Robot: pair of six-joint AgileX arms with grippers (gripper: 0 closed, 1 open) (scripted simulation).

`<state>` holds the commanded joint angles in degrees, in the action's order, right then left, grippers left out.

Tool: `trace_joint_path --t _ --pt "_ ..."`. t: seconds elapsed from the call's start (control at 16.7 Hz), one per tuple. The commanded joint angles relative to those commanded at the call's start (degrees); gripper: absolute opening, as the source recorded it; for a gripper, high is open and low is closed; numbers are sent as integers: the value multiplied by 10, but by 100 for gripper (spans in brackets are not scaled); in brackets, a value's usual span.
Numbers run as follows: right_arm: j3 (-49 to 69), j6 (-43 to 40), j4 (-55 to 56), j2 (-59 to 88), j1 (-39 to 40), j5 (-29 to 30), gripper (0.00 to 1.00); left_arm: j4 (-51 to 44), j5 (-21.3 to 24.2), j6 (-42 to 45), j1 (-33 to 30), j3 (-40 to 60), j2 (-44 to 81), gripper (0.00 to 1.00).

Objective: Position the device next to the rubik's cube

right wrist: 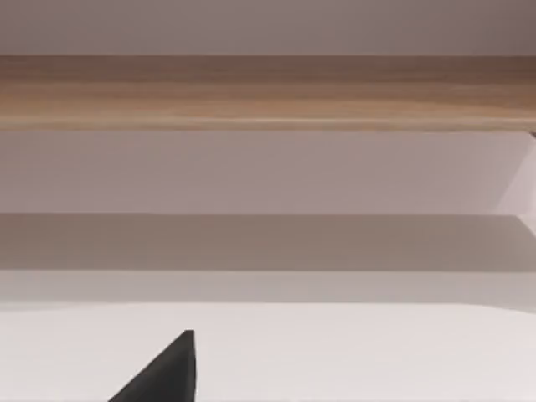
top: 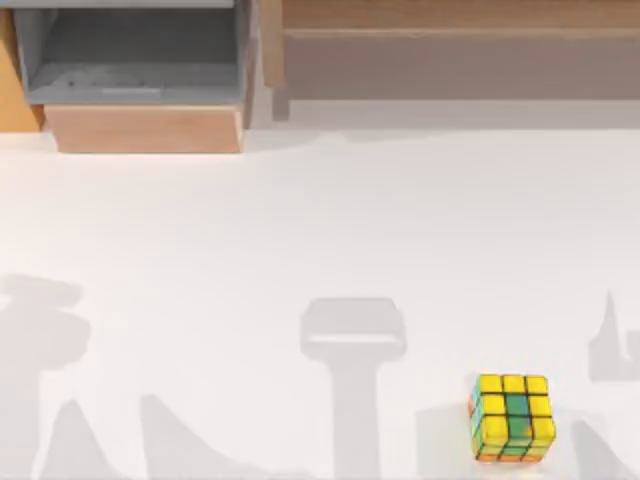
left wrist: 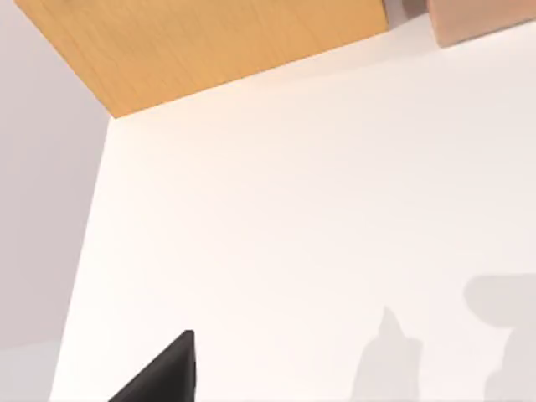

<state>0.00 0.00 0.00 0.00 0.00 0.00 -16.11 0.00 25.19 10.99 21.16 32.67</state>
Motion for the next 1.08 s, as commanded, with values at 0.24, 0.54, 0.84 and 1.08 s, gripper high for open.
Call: trace_joint_path --t 0.24,0.54,0.84,1.08 --pt "0 0 0 0 0 0 100 -107 1 157 69 128 241 100" --pt "0 0 0 0 0 0 100 -229 1 337 149 274 489 100" --pt "0 0 0 0 0 0 100 -308 0 462 204 381 661 100" --pt "0 0 0 0 0 0 100 -330 0 498 220 413 707 100"
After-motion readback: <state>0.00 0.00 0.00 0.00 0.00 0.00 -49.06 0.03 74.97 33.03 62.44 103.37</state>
